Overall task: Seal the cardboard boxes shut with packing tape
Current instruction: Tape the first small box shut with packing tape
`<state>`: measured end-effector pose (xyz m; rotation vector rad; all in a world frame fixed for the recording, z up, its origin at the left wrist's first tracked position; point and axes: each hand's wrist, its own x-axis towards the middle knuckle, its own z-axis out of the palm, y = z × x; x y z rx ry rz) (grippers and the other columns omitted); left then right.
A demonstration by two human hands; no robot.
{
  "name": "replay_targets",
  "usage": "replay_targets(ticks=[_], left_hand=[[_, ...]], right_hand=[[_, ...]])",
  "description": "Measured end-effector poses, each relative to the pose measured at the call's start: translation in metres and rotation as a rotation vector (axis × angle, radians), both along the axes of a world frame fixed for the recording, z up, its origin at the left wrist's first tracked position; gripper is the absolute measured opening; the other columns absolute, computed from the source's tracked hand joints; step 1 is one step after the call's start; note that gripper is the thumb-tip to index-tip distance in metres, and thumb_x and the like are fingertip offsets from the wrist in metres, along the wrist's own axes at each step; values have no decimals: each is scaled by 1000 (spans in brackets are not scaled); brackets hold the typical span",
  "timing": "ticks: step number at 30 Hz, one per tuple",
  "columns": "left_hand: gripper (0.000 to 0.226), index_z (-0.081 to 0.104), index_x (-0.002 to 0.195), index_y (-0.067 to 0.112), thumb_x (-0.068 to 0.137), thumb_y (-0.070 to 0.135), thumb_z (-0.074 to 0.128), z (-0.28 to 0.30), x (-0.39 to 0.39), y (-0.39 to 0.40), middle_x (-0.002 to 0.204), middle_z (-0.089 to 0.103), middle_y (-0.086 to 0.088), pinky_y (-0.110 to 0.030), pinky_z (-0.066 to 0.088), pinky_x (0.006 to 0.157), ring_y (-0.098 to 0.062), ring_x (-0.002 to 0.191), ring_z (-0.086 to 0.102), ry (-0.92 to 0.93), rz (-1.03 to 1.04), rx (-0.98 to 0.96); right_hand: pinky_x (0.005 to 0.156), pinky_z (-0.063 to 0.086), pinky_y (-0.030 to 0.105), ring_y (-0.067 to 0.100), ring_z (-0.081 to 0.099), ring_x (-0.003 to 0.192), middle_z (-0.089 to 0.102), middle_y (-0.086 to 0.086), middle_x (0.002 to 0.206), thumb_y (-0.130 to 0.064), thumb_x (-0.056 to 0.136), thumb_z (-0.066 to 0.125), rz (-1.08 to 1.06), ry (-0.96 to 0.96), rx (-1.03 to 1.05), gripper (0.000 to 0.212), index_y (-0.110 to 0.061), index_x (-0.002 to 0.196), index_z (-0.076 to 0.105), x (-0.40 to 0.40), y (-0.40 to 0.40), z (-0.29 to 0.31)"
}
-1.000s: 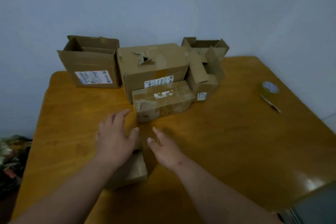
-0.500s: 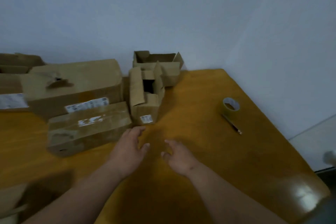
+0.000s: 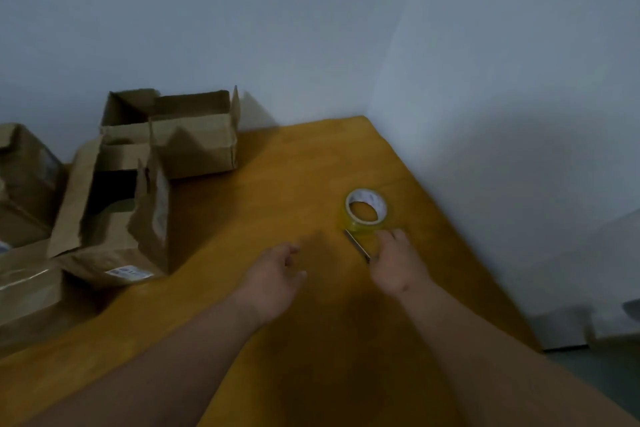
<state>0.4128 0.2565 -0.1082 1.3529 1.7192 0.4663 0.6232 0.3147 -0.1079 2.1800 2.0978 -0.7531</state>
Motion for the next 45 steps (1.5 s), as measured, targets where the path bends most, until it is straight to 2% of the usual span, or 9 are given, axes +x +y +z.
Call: replay_targets(ticks=[6,8,11,15,21,26,31,38,45], left_hand=[[41,49,136,21,96,23,60,-19,24,24,119,54,0,-27,47,75,-18,96,59,-15,47,-26],[41,50,136,20,96,22,60,-23,28,27,117,54,0,-25,47,71,-17,90,60,-26,62,-39],[39,49,136,18,97,19,58,-23,30,26,118,54,-2,-20,43,64,-16,89,57,-67,116,-49],[38,48,136,18,98,19,56,-17,21,22,120,53,-3,-19,41,59,-15,88,54,-87,194,-43],[51,40,144,23,97,19,58,1,-20,2,131,47,-1,-30,47,80,-19,100,57,-49,267,6],[71,29,149,36,90,16,63,6,-81,-40,147,31,-2,-34,38,106,-23,134,37,234,100,130],[73,21,148,49,90,27,59,13,-146,-101,159,7,6,-41,27,114,-25,145,10,609,-206,111],[33,53,127,41,94,40,52,16,-219,-168,138,45,13,-37,28,107,-20,130,31,687,-314,4],[20,63,111,29,91,27,63,4,-221,-180,118,60,2,-29,47,82,-18,107,55,411,-161,-35]], right_hand=[[101,44,35,25,40,137,-3,-11,164,-2,89,53,118,1,0,81,-23,157,14,14,36,-20],[98,44,36,26,43,133,3,-8,164,-3,91,53,140,-35,-9,76,-21,156,19,13,50,-29],[82,48,35,31,57,108,32,6,148,-4,93,48,147,-34,35,42,-15,133,48,9,64,-41],[75,44,32,31,60,100,43,7,137,-8,98,46,150,-18,127,26,-14,121,56,-1,59,-43],[86,47,35,26,57,104,49,1,129,-17,100,47,336,165,182,27,-16,125,57,-48,8,-25],[93,46,37,31,56,110,50,5,127,-16,96,51,540,232,96,29,-16,125,59,-120,-46,-20],[98,44,37,28,53,115,49,4,131,-18,98,51,614,227,32,30,-15,127,58,-190,-112,-12],[101,44,37,25,51,120,43,-1,140,-14,98,48,669,295,-37,39,-21,137,51,-262,-178,-8],[104,42,34,24,48,125,40,0,145,-19,98,45,419,166,-6,46,-20,144,43,-238,-160,-12]])
